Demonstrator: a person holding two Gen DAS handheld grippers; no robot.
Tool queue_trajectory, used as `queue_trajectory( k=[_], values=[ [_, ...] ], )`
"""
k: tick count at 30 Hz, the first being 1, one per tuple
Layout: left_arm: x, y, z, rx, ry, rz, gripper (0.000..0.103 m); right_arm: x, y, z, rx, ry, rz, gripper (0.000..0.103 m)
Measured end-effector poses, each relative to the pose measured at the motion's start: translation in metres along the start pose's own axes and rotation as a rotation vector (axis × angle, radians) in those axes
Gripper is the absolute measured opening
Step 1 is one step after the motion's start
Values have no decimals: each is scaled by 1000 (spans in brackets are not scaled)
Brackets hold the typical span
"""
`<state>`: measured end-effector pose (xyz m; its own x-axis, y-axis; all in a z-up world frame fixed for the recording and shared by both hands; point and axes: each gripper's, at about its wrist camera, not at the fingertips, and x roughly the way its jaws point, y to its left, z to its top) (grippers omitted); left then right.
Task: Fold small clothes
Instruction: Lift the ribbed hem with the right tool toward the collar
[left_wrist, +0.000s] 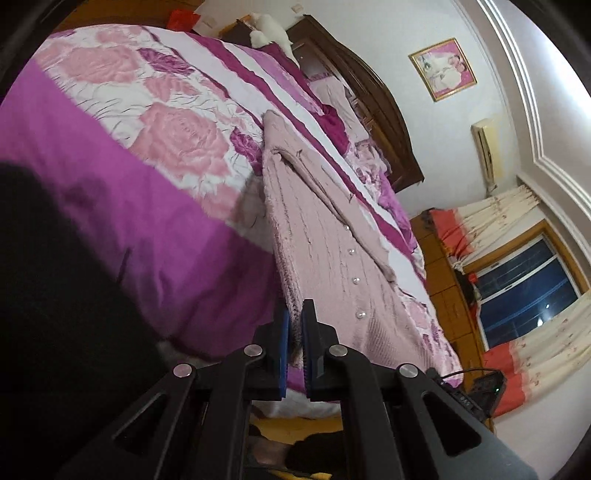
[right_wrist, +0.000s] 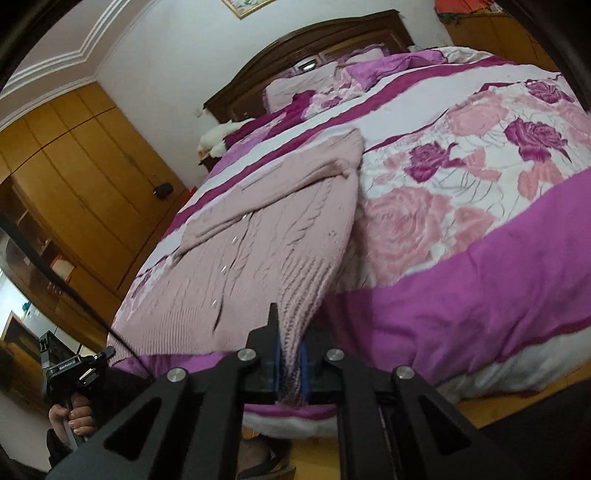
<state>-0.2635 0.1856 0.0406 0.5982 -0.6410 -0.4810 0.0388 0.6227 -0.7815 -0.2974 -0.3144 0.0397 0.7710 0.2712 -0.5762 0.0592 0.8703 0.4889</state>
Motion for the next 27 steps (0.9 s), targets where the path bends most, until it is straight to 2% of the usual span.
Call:
queue_trajectory(
  k=[4,11,17,21,24,27],
  values=[
    [-18,-2,-2,8,-27,-29,0,-15,11,-6,-37,-18,3,7],
    [-50,-9,-2,38,-68,-89,0,-64,6,-10,2,-87,25,7],
    [-70,-7,-19,36,-67,-44,0,-91,15,-23,-22,-93,10,7],
    [-81,-22,-33,117,-55,7,0,-97,22,-32,-22,-44,32,7],
    [-96,-42,-39,200,-92,22,0,-107,33,-35,-66,-36,18,7],
    [-109,-62,-42,280,-134,25,0,-123,42,-34,-77,-65,46,7]
  ],
)
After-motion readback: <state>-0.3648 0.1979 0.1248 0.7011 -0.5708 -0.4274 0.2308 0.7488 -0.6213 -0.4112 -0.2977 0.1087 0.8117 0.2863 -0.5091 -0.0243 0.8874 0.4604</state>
